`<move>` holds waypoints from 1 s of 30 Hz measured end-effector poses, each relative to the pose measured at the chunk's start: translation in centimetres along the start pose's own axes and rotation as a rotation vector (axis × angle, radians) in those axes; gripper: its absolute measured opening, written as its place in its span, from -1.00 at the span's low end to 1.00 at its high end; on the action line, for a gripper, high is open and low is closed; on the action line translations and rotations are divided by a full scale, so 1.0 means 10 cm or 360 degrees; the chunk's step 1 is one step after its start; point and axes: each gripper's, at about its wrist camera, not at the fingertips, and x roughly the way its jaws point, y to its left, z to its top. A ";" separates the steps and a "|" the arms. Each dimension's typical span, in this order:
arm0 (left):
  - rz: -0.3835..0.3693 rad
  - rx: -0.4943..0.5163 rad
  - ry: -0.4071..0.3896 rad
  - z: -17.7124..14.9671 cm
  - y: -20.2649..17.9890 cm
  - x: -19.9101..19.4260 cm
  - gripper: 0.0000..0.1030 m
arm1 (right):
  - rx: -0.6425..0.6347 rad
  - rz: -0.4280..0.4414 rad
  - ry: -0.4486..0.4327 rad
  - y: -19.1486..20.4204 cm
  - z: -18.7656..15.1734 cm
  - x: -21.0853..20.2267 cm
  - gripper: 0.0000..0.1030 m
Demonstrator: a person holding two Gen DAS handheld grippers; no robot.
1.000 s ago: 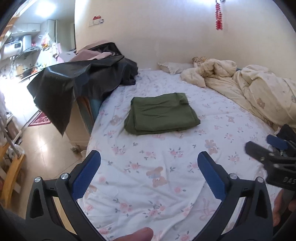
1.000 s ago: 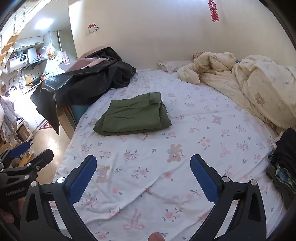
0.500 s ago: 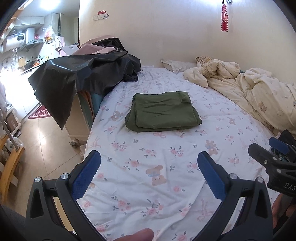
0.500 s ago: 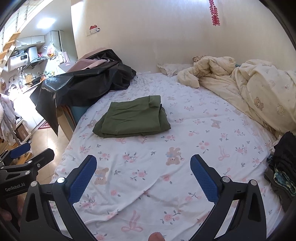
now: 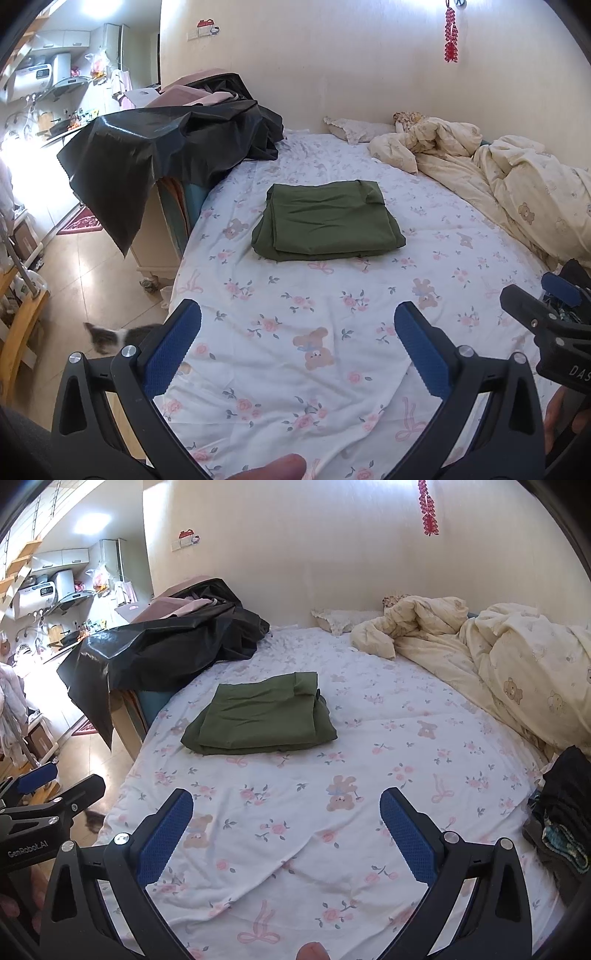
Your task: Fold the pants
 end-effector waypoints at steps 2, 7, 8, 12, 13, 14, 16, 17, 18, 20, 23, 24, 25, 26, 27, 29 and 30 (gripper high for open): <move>0.0001 -0.0005 -0.0002 -0.01 0.01 0.00 1.00 | 0.0003 0.0002 0.0001 -0.01 0.00 0.01 1.00; -0.0004 0.0000 0.0004 0.00 0.01 0.01 1.00 | 0.0000 0.0002 0.0002 -0.01 0.00 0.02 1.00; -0.0003 0.0003 0.0005 0.00 0.01 0.01 1.00 | 0.0000 0.0004 0.0003 -0.01 0.01 0.02 1.00; -0.0005 -0.0001 0.0002 0.00 0.01 0.01 1.00 | 0.0005 0.0004 -0.0003 -0.01 0.00 0.02 1.00; -0.0007 0.0000 0.0000 0.00 0.01 0.02 1.00 | 0.0004 0.0003 -0.0004 -0.01 0.00 0.02 1.00; -0.0008 0.0003 -0.0001 0.00 0.01 0.02 1.00 | 0.0002 0.0002 -0.0005 -0.02 0.00 0.02 1.00; -0.0009 -0.0002 -0.0001 0.00 0.01 0.02 1.00 | 0.0005 0.0005 -0.0006 -0.02 0.00 0.02 1.00; -0.0010 -0.0002 0.0001 0.00 0.01 0.02 1.00 | 0.0007 0.0004 -0.0006 -0.02 0.00 0.02 1.00; -0.0008 0.0000 0.0000 0.00 0.01 0.02 1.00 | 0.0006 0.0002 -0.0006 -0.02 0.00 0.01 1.00; -0.0008 0.0001 -0.0002 0.00 0.01 0.02 1.00 | 0.0006 0.0003 -0.0005 -0.02 0.00 0.01 1.00; -0.0010 0.0002 0.0000 0.00 0.01 0.02 1.00 | 0.0005 0.0001 -0.0007 -0.01 0.00 0.01 1.00; -0.0010 0.0002 0.0001 0.00 0.01 0.02 1.00 | 0.0004 0.0002 -0.0007 -0.01 0.00 0.01 1.00; -0.0011 0.0002 0.0004 0.00 0.01 0.03 1.00 | 0.0005 0.0001 -0.0007 -0.01 0.00 0.01 1.00; -0.0010 0.0000 0.0003 0.00 0.01 0.02 1.00 | 0.0006 0.0001 -0.0007 -0.01 0.00 0.01 1.00; -0.0011 -0.0001 0.0004 0.00 0.01 0.02 1.00 | 0.0007 0.0001 -0.0006 -0.01 0.00 0.01 1.00; -0.0017 -0.0001 0.0010 0.00 0.01 0.02 1.00 | 0.0007 0.0001 -0.0006 -0.01 0.00 0.01 1.00; -0.0025 -0.0004 0.0007 0.00 0.01 0.01 1.00 | 0.0007 0.0001 -0.0006 -0.01 0.00 0.01 1.00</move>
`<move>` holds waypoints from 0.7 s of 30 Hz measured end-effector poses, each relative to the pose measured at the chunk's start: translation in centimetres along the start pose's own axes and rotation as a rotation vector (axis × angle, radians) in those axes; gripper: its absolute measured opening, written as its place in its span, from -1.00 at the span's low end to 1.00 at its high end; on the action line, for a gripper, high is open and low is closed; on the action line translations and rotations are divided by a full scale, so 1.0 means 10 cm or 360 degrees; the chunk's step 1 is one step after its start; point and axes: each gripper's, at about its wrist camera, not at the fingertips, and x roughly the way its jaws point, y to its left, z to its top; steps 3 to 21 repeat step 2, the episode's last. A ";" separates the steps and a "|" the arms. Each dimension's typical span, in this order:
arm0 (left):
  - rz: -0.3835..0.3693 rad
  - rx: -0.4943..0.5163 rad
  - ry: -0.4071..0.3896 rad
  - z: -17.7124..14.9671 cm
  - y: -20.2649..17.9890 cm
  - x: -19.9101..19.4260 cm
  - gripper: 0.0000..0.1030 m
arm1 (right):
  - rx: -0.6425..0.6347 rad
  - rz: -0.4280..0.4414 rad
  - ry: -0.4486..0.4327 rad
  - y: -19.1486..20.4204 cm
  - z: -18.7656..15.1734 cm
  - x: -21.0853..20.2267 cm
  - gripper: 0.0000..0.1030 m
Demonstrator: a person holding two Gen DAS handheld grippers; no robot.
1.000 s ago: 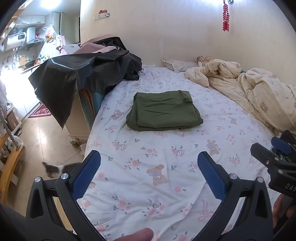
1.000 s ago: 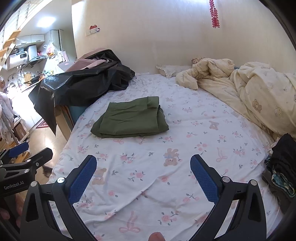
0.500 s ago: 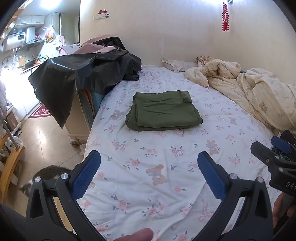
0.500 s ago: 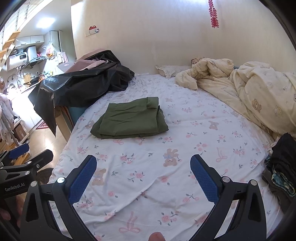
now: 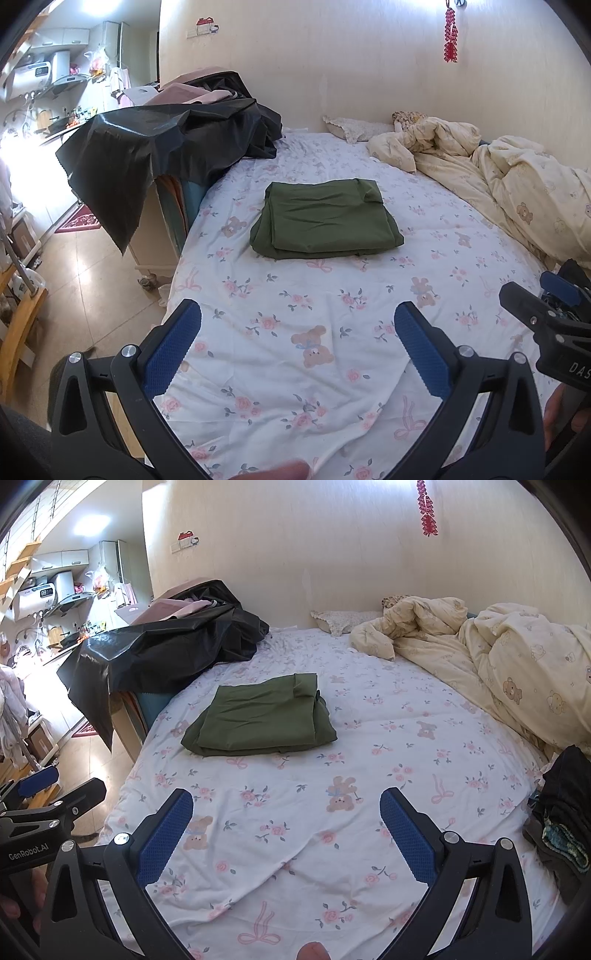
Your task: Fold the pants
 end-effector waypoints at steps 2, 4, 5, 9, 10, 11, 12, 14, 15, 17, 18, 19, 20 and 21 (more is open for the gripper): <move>-0.0009 -0.0003 -0.0005 -0.01 0.00 -0.01 1.00 | 0.0000 0.0001 -0.0001 0.00 0.00 0.00 1.00; -0.0009 -0.0003 -0.0005 -0.01 0.00 -0.01 1.00 | 0.0000 0.0001 -0.0001 0.00 0.00 0.00 1.00; -0.0009 -0.0003 -0.0005 -0.01 0.00 -0.01 1.00 | 0.0000 0.0001 -0.0001 0.00 0.00 0.00 1.00; -0.0009 -0.0003 -0.0005 -0.01 0.00 -0.01 1.00 | 0.0000 0.0001 -0.0001 0.00 0.00 0.00 1.00; -0.0009 -0.0003 -0.0005 -0.01 0.00 -0.01 1.00 | 0.0000 0.0001 -0.0001 0.00 0.00 0.00 1.00; -0.0009 -0.0003 -0.0005 -0.01 0.00 -0.01 1.00 | 0.0000 0.0001 -0.0001 0.00 0.00 0.00 1.00; -0.0009 -0.0003 -0.0005 -0.01 0.00 -0.01 1.00 | 0.0000 0.0001 -0.0001 0.00 0.00 0.00 1.00; -0.0009 -0.0003 -0.0005 -0.01 0.00 -0.01 1.00 | 0.0000 0.0001 -0.0001 0.00 0.00 0.00 1.00; -0.0009 -0.0003 -0.0005 -0.01 0.00 -0.01 1.00 | 0.0000 0.0001 -0.0001 0.00 0.00 0.00 1.00; -0.0009 -0.0003 -0.0005 -0.01 0.00 -0.01 1.00 | 0.0000 0.0001 -0.0001 0.00 0.00 0.00 1.00; -0.0009 -0.0003 -0.0005 -0.01 0.00 -0.01 1.00 | 0.0000 0.0001 -0.0001 0.00 0.00 0.00 1.00; -0.0009 -0.0003 -0.0005 -0.01 0.00 -0.01 1.00 | 0.0000 0.0001 -0.0001 0.00 0.00 0.00 1.00; -0.0009 -0.0003 -0.0005 -0.01 0.00 -0.01 1.00 | 0.0000 0.0001 -0.0001 0.00 0.00 0.00 1.00; -0.0009 -0.0003 -0.0005 -0.01 0.00 -0.01 1.00 | 0.0000 0.0001 -0.0001 0.00 0.00 0.00 1.00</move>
